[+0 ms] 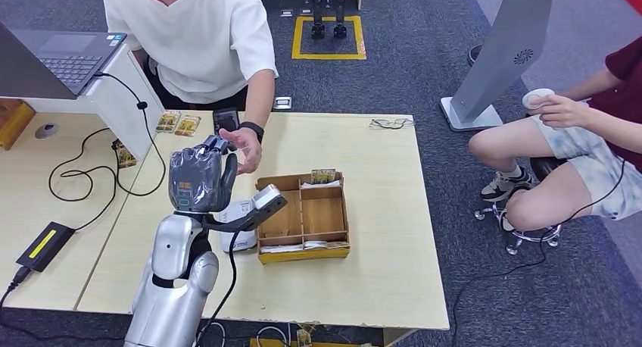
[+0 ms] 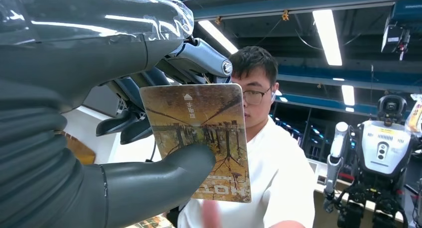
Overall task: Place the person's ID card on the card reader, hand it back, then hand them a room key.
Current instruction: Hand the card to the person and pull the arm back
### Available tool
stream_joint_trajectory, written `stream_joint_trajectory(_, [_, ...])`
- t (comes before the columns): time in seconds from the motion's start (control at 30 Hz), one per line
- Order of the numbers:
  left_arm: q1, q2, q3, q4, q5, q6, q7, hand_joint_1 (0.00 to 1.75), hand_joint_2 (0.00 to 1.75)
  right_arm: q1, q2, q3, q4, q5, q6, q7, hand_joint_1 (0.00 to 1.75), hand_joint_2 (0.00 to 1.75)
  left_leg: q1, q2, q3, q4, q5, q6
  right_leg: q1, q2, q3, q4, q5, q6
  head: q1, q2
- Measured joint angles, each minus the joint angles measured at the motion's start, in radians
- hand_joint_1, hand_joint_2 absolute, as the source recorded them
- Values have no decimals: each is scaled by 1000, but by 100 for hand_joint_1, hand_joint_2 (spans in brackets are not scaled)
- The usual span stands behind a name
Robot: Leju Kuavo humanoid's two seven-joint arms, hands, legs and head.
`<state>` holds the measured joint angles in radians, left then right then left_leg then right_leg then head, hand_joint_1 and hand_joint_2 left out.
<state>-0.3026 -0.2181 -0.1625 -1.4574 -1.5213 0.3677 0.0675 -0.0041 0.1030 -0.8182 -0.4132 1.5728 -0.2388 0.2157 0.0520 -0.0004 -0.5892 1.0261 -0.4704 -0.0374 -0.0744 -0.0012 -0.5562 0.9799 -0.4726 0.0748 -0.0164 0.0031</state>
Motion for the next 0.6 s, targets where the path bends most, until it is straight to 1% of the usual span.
stream_joint_trajectory(0.2, [-39, -1, 0, 21, -1, -33, 16, 175, 175, -5, -4, 12, 9, 0, 0, 0, 0, 0, 0, 0, 0, 0, 0, 0, 0, 0, 0, 0, 0, 0, 0, 0])
stream_joint_trajectory(0.47, [-90, -6, 0, 83, -1, -52, 37, 175, 175, -9, -9, 23, 21, 0, 0, 3, 0, 0, 0, 0, 0, 0, 0, 0, 0, 0, 0, 0, 0, 0, 0, 0])
stream_joint_trajectory(0.5, [-94, -7, 0, 90, -1, -53, 37, 169, 175, -9, -10, 23, 22, 0, 0, 3, 0, 0, 0, 0, 0, 0, 0, 0, 0, 0, 0, 0, 0, 0, 0, 0])
stream_joint_trajectory(0.53, [-97, -8, 0, 95, -1, -54, 37, 131, 175, -9, -10, 23, 23, 0, 0, 3, 0, 0, 0, 0, 0, 0, 0, 0, 0, 0, 0, 0, 0, 0, 0, 0])
stream_joint_trajectory(0.6, [-102, -9, 0, 109, -1, -62, 37, 44, 175, -10, -11, 23, 25, 0, 0, 3, 0, 0, 0, 0, 0, 0, 0, 0, 0, 0, 0, 0, 0, 0, 0, 0])
